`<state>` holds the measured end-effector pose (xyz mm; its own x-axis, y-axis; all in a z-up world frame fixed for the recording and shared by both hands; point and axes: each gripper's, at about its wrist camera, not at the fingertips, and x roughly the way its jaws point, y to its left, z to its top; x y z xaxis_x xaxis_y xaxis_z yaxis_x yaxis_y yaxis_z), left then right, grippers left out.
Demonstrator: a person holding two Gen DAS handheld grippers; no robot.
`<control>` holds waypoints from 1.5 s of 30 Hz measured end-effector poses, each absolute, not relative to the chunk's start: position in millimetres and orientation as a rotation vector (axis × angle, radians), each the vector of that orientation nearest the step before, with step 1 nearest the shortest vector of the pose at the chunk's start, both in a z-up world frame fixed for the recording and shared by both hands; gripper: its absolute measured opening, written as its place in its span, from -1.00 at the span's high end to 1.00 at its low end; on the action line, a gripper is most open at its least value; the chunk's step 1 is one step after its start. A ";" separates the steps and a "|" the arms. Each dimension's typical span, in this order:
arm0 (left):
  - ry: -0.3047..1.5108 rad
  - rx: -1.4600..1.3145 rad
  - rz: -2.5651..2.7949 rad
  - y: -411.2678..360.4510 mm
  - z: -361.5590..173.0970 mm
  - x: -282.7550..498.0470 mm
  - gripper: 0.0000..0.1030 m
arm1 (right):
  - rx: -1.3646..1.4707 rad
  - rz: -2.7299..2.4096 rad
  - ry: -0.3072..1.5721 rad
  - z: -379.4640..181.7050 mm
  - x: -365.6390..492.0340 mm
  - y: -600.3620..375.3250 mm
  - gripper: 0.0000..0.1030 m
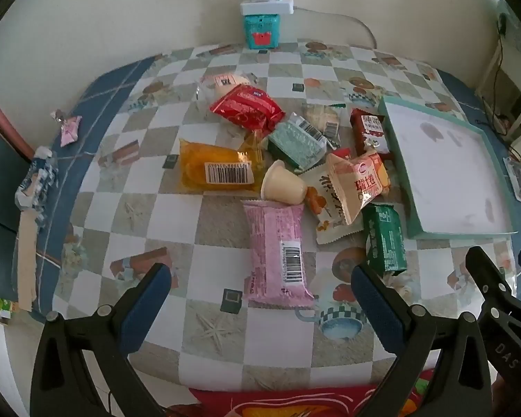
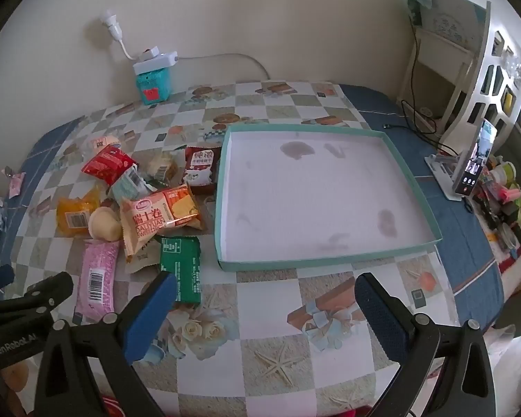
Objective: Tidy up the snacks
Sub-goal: 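Grasp the pink wafer bar with the left tool while the right grasps the green packet, then carry the pink bar and green packet over the white tray with both tools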
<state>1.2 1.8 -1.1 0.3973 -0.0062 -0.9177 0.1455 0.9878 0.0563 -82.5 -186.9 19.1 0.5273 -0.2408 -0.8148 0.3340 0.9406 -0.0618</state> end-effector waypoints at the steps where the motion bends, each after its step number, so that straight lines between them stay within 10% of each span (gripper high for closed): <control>1: 1.164 0.133 -0.099 3.0 -1.7 2.2 -1.00 | 0.105 -0.341 0.961 19.1 -81.8 -186.1 -1.00; 13: 1.258 0.028 -0.143 34.5 -30.1 31.7 -1.00 | 0.146 -0.249 1.079 13.8 -32.1 -163.3 -0.99; 21: 1.326 0.040 -0.214 13.9 -62.9 43.2 -0.84 | 0.177 -0.212 1.209 -32.4 -10.4 -158.2 -0.59; 34: 1.395 0.065 -0.235 -5.3 -93.4 44.8 -0.02 | 0.277 -0.125 1.280 -64.8 3.6 -158.1 -0.07; 45: 1.422 0.078 -0.192 4.5 -94.1 43.1 0.16 | 0.304 -0.070 1.291 -68.7 6.4 -158.5 0.17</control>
